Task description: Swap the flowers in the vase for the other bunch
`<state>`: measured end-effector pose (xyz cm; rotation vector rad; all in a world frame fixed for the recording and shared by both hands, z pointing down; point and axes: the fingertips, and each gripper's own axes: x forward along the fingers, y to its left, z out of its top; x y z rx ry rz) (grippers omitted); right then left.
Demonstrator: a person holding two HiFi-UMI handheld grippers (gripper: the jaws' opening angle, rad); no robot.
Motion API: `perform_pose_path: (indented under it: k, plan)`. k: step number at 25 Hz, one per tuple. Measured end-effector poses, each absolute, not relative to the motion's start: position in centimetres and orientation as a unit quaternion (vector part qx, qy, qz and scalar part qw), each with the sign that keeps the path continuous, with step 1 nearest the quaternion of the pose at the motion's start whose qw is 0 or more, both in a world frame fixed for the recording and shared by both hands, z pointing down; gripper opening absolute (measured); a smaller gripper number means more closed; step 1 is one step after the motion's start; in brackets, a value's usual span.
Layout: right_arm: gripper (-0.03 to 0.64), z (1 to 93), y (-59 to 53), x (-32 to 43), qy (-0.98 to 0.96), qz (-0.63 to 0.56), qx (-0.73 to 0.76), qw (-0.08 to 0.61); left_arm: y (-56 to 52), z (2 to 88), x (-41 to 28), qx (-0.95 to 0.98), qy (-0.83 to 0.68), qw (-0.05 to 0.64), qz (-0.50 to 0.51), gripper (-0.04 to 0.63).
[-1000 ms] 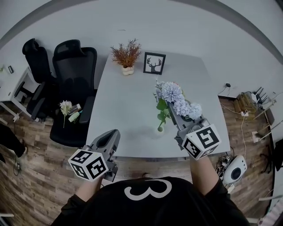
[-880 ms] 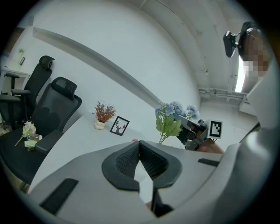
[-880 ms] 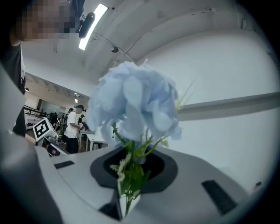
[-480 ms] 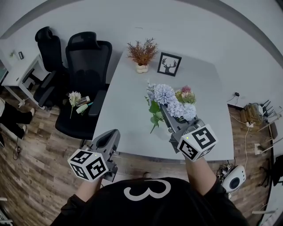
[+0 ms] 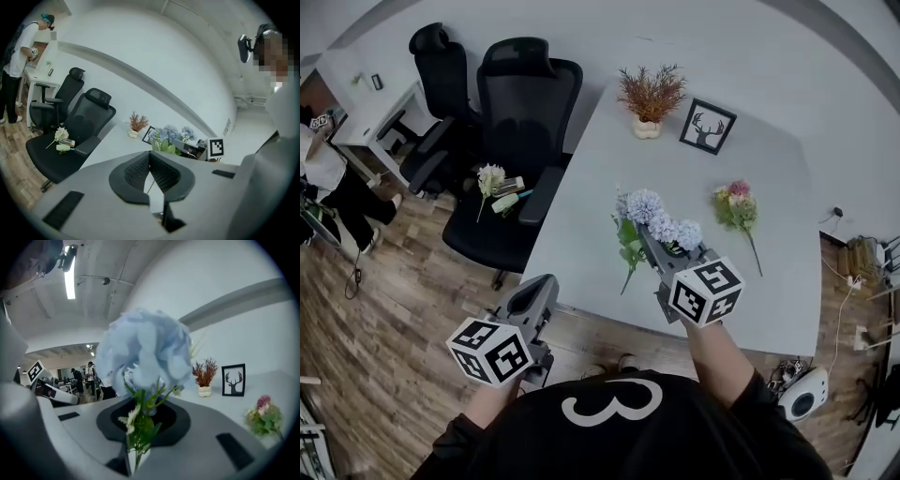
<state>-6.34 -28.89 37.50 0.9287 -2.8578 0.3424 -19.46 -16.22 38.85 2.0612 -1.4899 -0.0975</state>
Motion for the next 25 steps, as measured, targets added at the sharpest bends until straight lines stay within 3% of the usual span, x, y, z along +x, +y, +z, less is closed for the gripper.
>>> perform_pose_path:
  k: [14, 25]
  plan:
    - [0.066, 47.1, -34.5, -10.5, -0.922, 0.159, 0.332, 0.117, -17.6, 41.1, -21.0, 0.748, -0.587, 0.309, -0.021, 0.009]
    - [0.080, 54.5, -38.8, -11.9, -0.888, 0.267, 0.341, 0.156, -18.0, 43.0, -22.5, 0.725, -0.605, 0.330, -0.018, 0.009]
